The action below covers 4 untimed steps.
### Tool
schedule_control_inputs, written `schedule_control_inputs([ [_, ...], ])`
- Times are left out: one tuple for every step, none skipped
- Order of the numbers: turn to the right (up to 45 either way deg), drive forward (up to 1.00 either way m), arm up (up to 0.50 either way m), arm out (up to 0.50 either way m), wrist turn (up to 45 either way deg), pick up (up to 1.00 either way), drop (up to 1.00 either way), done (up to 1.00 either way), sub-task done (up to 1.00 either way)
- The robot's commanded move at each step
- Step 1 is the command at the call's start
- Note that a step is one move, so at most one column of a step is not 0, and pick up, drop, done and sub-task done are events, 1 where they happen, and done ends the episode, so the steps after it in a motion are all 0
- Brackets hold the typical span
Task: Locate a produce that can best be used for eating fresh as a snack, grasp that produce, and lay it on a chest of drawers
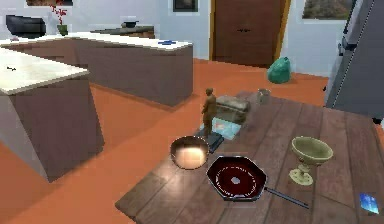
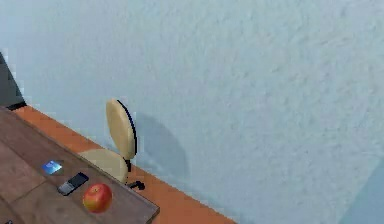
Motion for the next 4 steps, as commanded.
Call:
schedule_control_inputs([
  [-24.0,0.00,0.00,0.00,0.0,0.00,0.00,0.00,0.00],
  [0.0,0.00,0.50,0.00,0.0,0.00,0.00,0.00,0.00],
  [0.0,0.00,0.38,0.00,0.0,0.00,0.00,0.00,0.00],
  [0.0,0.00,0.00,0.22,0.0,0.00,0.00,0.00,0.00],
])
